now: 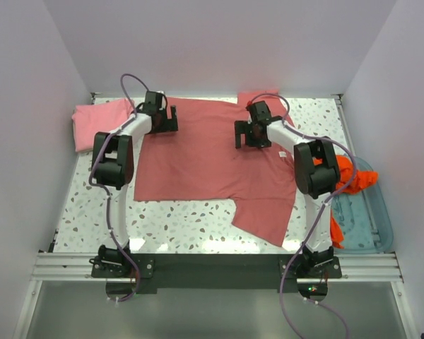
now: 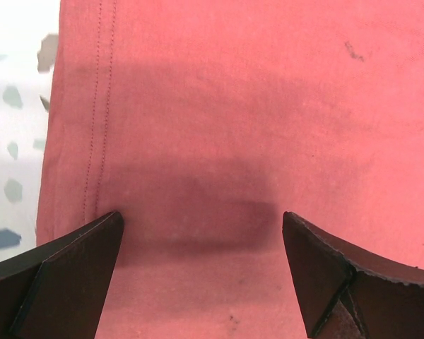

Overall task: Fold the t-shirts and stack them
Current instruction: Flatten the tshirt out

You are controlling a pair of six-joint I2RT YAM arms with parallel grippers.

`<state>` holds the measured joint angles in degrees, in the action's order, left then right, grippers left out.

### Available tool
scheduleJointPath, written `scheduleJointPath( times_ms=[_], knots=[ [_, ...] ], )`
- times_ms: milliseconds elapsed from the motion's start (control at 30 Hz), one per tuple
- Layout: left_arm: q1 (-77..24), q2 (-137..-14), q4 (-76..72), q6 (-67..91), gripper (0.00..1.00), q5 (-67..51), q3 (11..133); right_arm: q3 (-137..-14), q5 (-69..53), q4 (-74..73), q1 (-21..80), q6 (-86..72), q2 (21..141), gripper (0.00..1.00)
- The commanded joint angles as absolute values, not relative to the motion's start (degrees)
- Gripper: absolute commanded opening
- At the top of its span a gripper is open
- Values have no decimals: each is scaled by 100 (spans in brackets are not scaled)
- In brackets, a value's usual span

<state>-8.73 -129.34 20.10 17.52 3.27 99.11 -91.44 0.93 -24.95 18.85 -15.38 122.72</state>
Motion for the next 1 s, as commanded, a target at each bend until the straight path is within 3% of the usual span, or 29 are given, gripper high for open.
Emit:
scheduleJointPath(
  times_ms=[0,167,400,500,800,967],
  knots=[
    [-782,-13359,2548,1442,100,299,10378,-9553,-167,-2803,1907,-1556,12559,98],
    [-791,-13263,2769,1450,100,220,10977,-10062,-202,-3014,1916,-1529,12507,99],
    [-800,-12132,2725,1564,100,272,10574,-10213,-176,-3076,1907,-1477,11726,99],
    [-800,-11438,2803,1661,100,779,9986,-10195,-176,-3181,1916,-1389,11321,99],
    [-809,-8776,3189,3345,100,2423,6377,-9098,-255,-3375,1907,-1502,9969,99],
    [-809,-7973,3629,4358,100,2522,5441,-8351,-308,-3393,1916,-1722,9458,99]
  ],
)
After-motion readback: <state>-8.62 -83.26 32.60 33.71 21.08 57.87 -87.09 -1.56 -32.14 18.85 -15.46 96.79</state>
